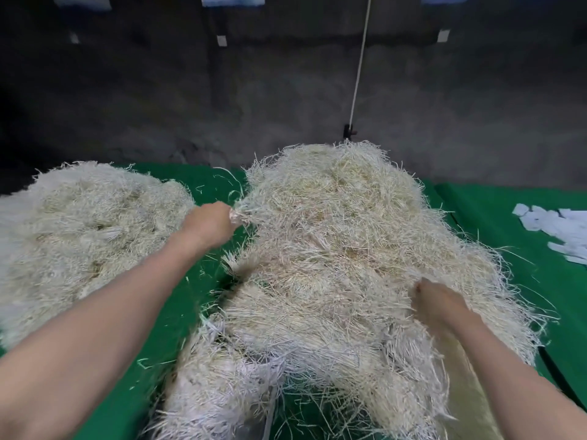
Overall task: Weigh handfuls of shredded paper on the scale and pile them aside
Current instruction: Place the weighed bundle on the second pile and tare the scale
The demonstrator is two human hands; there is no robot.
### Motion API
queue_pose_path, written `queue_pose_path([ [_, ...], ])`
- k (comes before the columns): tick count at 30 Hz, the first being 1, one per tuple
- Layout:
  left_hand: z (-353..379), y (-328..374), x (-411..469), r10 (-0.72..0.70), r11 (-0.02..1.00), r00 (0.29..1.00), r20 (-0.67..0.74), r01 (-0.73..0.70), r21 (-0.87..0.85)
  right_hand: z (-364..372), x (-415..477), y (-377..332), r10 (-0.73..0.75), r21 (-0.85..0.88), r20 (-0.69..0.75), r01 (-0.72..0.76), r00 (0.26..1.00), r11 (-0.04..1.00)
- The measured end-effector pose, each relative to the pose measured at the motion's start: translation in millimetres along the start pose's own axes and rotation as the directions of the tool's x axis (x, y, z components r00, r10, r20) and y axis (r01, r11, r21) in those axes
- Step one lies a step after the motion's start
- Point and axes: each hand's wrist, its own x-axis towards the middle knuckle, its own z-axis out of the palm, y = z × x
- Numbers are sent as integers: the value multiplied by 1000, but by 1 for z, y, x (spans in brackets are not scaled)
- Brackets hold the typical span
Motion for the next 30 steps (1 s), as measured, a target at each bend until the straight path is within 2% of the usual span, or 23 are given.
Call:
queue_pose_path([
  [2, 1, 3, -6, 63, 997, 998, -13, -62, 53, -39, -8, -34, -77, 24, 47, 76, 996, 997],
  [3, 1, 5, -8, 89, 994, 996, -11, -88, 61, -59, -13, -52, -116, 39, -12, 116, 993, 992],
  [4, 0, 6, -10, 120, 990, 993, -12, -119, 78, -77, -20, -71, -168, 65, -146, 179, 975, 982],
  [5, -2, 7, -13, 155, 983, 988, -24, -152, 98, -91, -29, -92, -231, 118, -312, 279, 922, 953],
  [6, -4, 8, -17, 195, 975, 980, -43, -189, 117, -101, -41, -115, -299, 215, -455, 429, 839, 877],
  [7, -7, 10, -21, 239, 965, 969, -69, -229, 129, -110, -57, -139, -353, 372, -516, 575, 780, 729],
  [8, -10, 13, -28, 283, 954, 953, -110, -268, 132, -117, -74, -163, -394, 579, -495, 633, 774, 514],
  [9, -14, 17, -36, 328, 942, 931, -157, -309, 133, -119, -88, -184, -423, 773, -414, 557, 806, 303],
  [11, -20, 23, -54, 427, 904, 875, -230, -414, 106, -116, -104, -214, -487, 969, -193, 242, 852, 40],
  [13, -33, 20, -68, 492, 857, 849, -191, -511, -64, -112, -112, -230, -589, 995, -57, -5, 806, -103],
  [14, -42, 12, -73, 536, 814, 837, -108, -546, -197, -112, -115, -234, -609, 988, -50, -49, 792, -144],
  [16, -65, -9, -81, 633, 733, 755, 168, -515, -444, -107, -119, -239, -556, 992, -82, 13, 827, -126],
  [17, -75, -21, -86, 654, 705, 710, 261, -447, -551, -104, -121, -241, -496, 994, -101, 73, 863, -75],
  [18, -81, -33, -89, 645, 673, 708, 288, -348, -653, -101, -122, -242, -427, 994, -106, 104, 898, -29],
  [20, -82, -55, -96, 527, 563, 827, 194, -170, -809, -90, -128, -242, -329, 996, -83, 83, 941, -15],
  [21, -78, -64, -100, 428, 524, 899, 88, -168, -835, -83, -132, -243, -302, 998, -64, 64, 951, -11],
  [22, -72, -70, -105, 349, 547, 937, -11, -213, -810, -76, -138, -245, -284, 999, -45, 44, 958, -9],
  [23, -65, -76, -111, 334, 582, 942, -46, -244, -776, -69, -145, -247, -283, 999, -25, 14, 959, -39],
  [24, -57, -79, -117, 377, 589, 926, -14, -251, -769, -62, -150, -249, -306, 995, -4, -28, 952, -99],
  [25, -47, -81, -122, 433, 578, 899, 63, -223, -785, -55, -156, -252, -340, 984, 23, -81, 940, -157],
  [26, -36, -84, -127, 454, 564, 882, 128, -174, -807, -49, -160, -256, -367, 980, 45, -113, 929, -166],
  [27, -24, -87, -131, 438, 559, 886, 150, -138, -817, -42, -164, -257, -370, 991, 46, -89, 928, -100],
  [30, 8, -96, -140, 347, 625, 932, 103, -148, -766, -17, -170, -255, -290, 904, -117, 222, 950, 364],
])
